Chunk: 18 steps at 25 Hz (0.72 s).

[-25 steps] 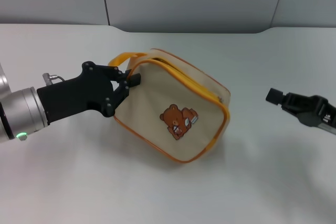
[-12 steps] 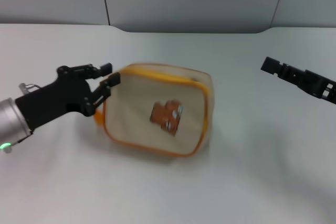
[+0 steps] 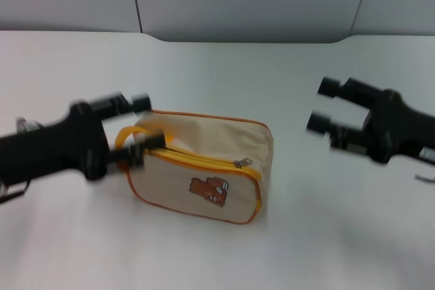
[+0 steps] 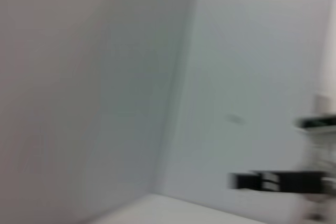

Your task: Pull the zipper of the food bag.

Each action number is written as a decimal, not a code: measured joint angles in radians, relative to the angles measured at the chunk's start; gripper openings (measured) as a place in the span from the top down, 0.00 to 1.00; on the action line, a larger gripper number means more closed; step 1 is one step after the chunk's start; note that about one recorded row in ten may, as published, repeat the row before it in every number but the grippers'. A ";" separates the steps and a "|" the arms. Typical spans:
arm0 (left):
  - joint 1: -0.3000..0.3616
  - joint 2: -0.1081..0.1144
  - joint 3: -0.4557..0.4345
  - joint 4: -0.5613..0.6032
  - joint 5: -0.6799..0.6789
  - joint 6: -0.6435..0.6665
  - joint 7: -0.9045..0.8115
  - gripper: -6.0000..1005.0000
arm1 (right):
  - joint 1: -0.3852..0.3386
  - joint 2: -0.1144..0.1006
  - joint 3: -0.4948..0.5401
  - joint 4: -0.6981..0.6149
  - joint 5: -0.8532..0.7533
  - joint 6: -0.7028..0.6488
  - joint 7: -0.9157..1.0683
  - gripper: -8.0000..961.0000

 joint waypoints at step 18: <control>0.053 -0.015 0.137 0.037 0.083 0.108 -0.010 0.18 | -0.007 0.003 -0.187 -0.062 -0.169 -0.073 -0.138 0.13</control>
